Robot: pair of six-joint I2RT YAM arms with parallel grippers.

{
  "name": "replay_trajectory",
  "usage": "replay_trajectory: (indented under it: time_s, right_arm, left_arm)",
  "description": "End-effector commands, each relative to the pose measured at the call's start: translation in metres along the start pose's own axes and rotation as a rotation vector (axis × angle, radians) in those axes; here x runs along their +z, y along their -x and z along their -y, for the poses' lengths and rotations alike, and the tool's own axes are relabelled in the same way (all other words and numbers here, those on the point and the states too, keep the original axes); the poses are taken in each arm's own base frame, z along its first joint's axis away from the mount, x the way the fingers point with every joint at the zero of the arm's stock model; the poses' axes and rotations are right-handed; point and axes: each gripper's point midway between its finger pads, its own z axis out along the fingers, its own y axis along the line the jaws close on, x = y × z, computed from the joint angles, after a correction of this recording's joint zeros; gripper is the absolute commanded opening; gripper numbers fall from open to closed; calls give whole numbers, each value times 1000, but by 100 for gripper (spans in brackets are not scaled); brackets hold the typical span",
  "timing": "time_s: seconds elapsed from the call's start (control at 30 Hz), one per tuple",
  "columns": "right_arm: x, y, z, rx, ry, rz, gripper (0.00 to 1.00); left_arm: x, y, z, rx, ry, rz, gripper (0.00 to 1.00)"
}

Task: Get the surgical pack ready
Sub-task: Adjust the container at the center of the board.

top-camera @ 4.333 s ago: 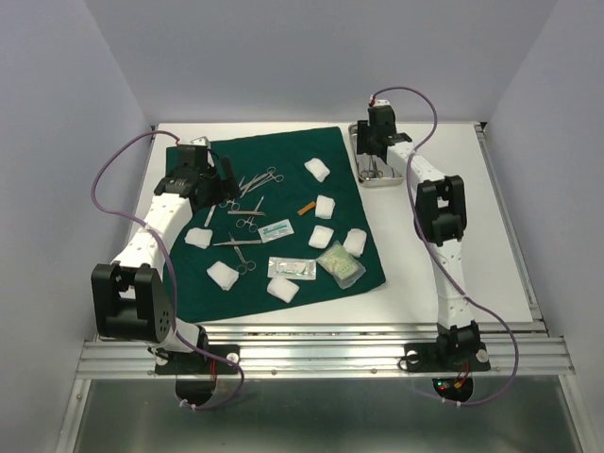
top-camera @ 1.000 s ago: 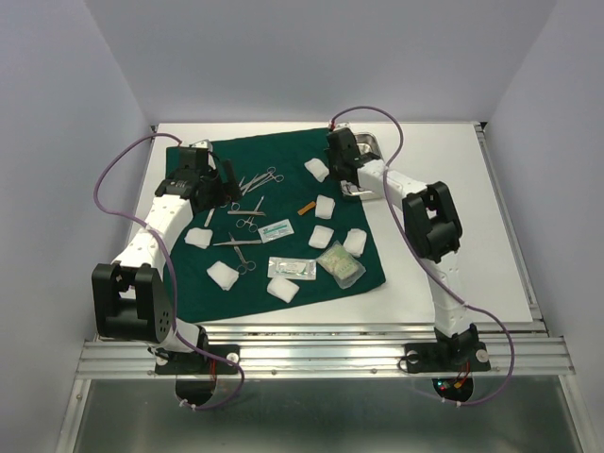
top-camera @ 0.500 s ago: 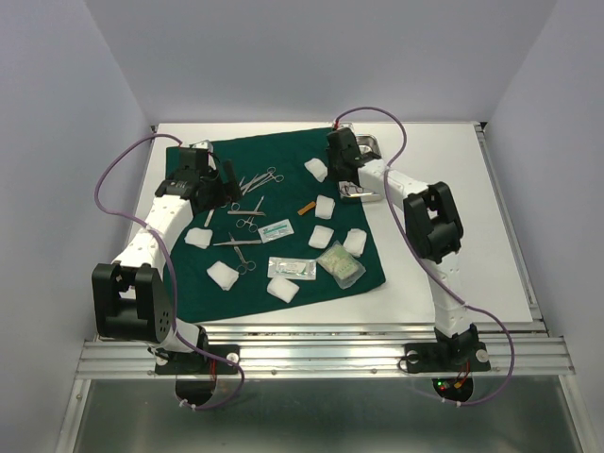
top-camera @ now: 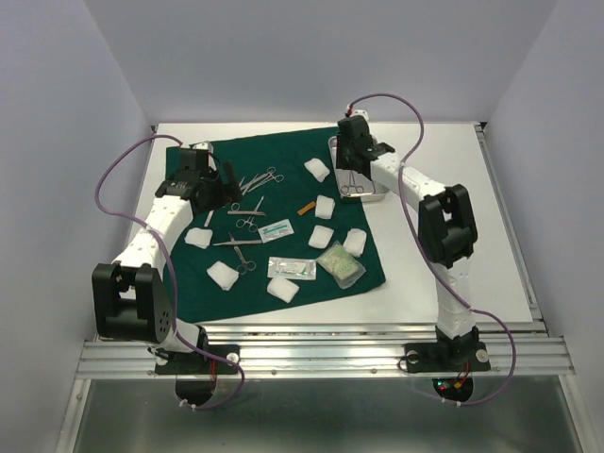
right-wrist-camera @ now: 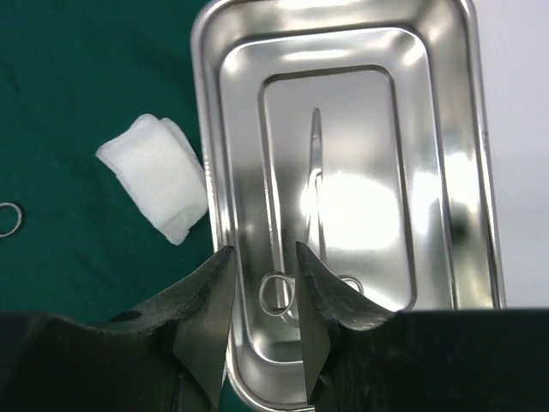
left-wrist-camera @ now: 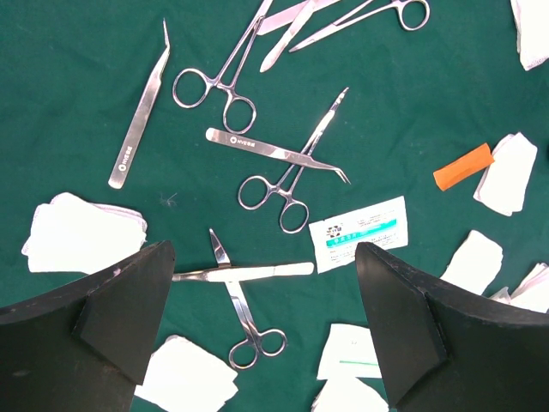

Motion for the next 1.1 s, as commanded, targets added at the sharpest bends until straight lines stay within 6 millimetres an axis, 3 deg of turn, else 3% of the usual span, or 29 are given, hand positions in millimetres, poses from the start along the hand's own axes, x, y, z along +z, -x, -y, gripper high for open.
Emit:
replay_trajectory:
  time_s: [0.0, 0.27, 0.5, 0.7, 0.87, 1.07]
  right_arm:
    - [-7, -2, 31, 47, -69, -21, 39]
    - [-9, -46, 41, 43, -65, -124, 39]
    - [-21, -68, 41, 45, -27, -182, 38]
    - [-39, -55, 42, 46, -14, -162, 38]
    - [-57, -23, 42, 60, -12, -92, 43]
    - [-76, -3, 31, 88, 55, -61, 47]
  left_arm:
    - [-13, 9, 7, 6, -33, 51, 99]
    - [-11, 10, 10, 2, -44, 45, 99]
    - [-10, 12, 11, -6, -42, 40, 99]
    - [-5, 6, 9, -17, -33, 15, 99]
    - [2, 1, 8, -20, -20, -8, 99]
    - [8, -17, -9, -42, 62, -51, 99]
